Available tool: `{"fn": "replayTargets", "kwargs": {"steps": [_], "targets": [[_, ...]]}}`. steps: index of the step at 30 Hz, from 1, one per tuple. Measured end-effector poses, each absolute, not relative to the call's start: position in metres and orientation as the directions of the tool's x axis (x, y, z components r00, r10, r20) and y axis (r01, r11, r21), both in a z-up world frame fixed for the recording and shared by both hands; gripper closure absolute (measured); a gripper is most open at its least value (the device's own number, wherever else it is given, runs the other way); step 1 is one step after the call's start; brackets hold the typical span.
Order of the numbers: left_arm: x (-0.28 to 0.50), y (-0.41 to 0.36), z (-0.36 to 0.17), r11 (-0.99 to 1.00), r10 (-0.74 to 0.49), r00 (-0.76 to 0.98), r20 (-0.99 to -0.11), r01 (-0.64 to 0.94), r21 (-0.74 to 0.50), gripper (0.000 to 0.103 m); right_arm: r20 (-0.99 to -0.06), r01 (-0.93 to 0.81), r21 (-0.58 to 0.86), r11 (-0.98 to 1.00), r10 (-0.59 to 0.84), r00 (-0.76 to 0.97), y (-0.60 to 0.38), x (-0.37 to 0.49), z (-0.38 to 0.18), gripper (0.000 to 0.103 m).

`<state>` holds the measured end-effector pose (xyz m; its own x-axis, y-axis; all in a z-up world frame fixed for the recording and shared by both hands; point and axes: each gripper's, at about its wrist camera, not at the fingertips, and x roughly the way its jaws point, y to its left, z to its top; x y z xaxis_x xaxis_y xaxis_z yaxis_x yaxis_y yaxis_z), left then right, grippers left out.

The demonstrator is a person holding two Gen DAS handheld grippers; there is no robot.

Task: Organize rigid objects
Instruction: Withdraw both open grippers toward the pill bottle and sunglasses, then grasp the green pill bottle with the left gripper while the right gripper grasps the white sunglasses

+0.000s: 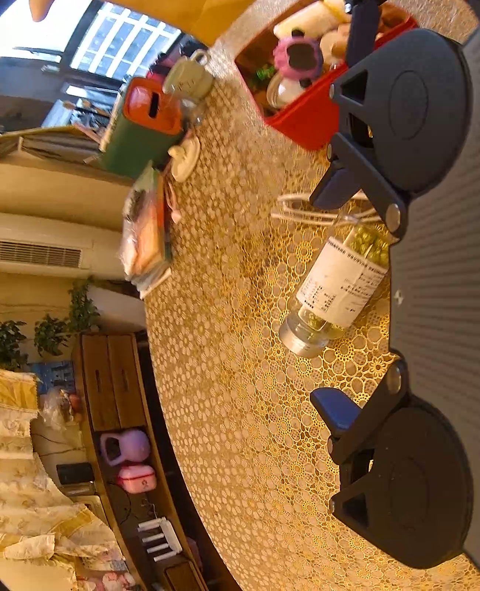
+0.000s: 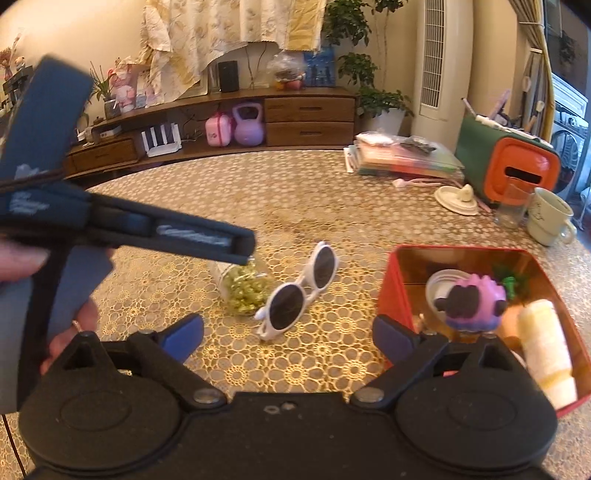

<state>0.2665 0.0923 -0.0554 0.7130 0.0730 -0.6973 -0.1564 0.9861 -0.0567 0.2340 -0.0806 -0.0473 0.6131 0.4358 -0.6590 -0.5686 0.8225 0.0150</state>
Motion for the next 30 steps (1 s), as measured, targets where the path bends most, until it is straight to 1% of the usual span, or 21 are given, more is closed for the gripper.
{"fn": "replayTargets", "kwargs": {"steps": [6, 8, 12, 16, 20, 27, 30], "targets": [[0.283, 0.089, -0.068, 0.982, 0.097, 0.688, -0.72, -0.185, -0.045, 0.0, -0.67, -0.571, 0.004, 0.821, 0.426, 0.608, -0.07, 0.243, -0.061, 0.012], [0.287, 0.088, -0.071, 0.982, 0.104, 0.684, -0.722, -0.188, -0.036, 0.0, -0.677, -0.57, 0.005, 0.822, 0.422, 0.603, -0.067, 0.246, -0.066, 0.016], [0.293, 0.088, -0.077, 0.983, 0.089, 0.678, -0.729, -0.18, -0.047, 0.0, -0.687, -0.563, 0.005, 0.826, 0.412, 0.598, -0.064, 0.254, -0.076, 0.019], [0.298, 0.088, -0.081, 0.982, 0.077, 0.67, -0.738, -0.178, -0.059, 0.0, -0.694, -0.557, 0.018, 0.83, 0.411, 0.591, -0.063, 0.26, -0.083, 0.026], [0.301, 0.086, -0.085, 0.982, 0.085, 0.666, -0.741, -0.184, -0.052, 0.0, -0.699, -0.559, 0.008, 0.829, 0.405, 0.59, -0.059, 0.265, -0.089, 0.029], [0.303, 0.087, -0.093, 0.978, 0.093, 0.661, -0.745, -0.202, -0.057, 0.001, -0.709, -0.551, 0.015, 0.834, 0.397, 0.582, -0.052, 0.27, -0.1, 0.031], [0.302, 0.087, -0.093, 0.978, 0.082, 0.665, -0.742, -0.199, -0.07, 0.005, -0.708, -0.552, 0.003, 0.834, 0.391, 0.587, -0.048, 0.27, -0.103, 0.032]]}}
